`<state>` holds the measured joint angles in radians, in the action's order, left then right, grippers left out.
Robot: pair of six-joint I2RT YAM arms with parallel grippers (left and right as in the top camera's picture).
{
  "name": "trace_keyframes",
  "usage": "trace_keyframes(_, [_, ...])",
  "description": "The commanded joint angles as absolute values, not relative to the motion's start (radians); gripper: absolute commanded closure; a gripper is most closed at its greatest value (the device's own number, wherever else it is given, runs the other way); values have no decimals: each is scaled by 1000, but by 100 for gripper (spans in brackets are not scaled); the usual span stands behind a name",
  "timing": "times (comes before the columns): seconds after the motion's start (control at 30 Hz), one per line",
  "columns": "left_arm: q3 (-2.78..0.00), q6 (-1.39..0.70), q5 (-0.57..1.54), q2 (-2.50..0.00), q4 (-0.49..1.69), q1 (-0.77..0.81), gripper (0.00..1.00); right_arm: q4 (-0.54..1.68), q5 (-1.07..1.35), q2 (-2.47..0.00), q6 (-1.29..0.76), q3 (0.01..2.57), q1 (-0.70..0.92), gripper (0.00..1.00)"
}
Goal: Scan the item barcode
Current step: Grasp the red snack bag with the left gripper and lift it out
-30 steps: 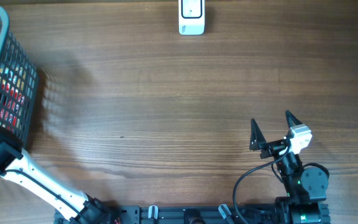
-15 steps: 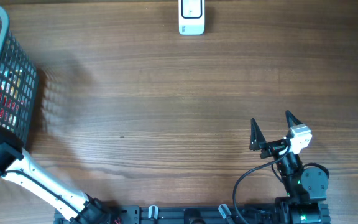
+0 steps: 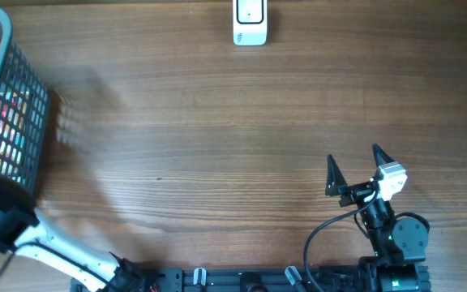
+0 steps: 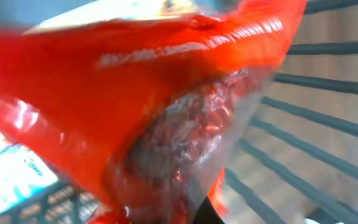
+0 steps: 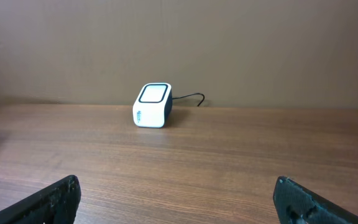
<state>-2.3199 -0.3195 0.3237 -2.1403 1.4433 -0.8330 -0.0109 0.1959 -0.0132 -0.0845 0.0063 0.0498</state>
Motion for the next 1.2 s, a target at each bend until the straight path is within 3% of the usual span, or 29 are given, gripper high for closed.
trace_keyframes(0.0, [-2351,-379,424,-1966,1430,-835,96,-13,180,-5,-79,5,53,0])
trace_keyframes(0.43, [-2351,-413,456,-1605,1393,-780,96,-13,180,-5,-78,5,53,0])
trace_keyframes(0.63, [-2333,-408,486,-1600,1488,-600,96,-13,180,-5,-78,5,53,0])
trace_keyframes(0.73, [-2248,-397,471,-1623,1507,-430,96,-13,180,-5,-79,5,53,0])
trace_keyframes(1.0, [-2070,-397,210,-1704,1460,-168,96,-13,180,-5,-79,5,53,0])
trace_keyframes(1.17, [-2062,-463,-82,-1763,1592,-108,92,-13,180,-5,-79,5,53,0])
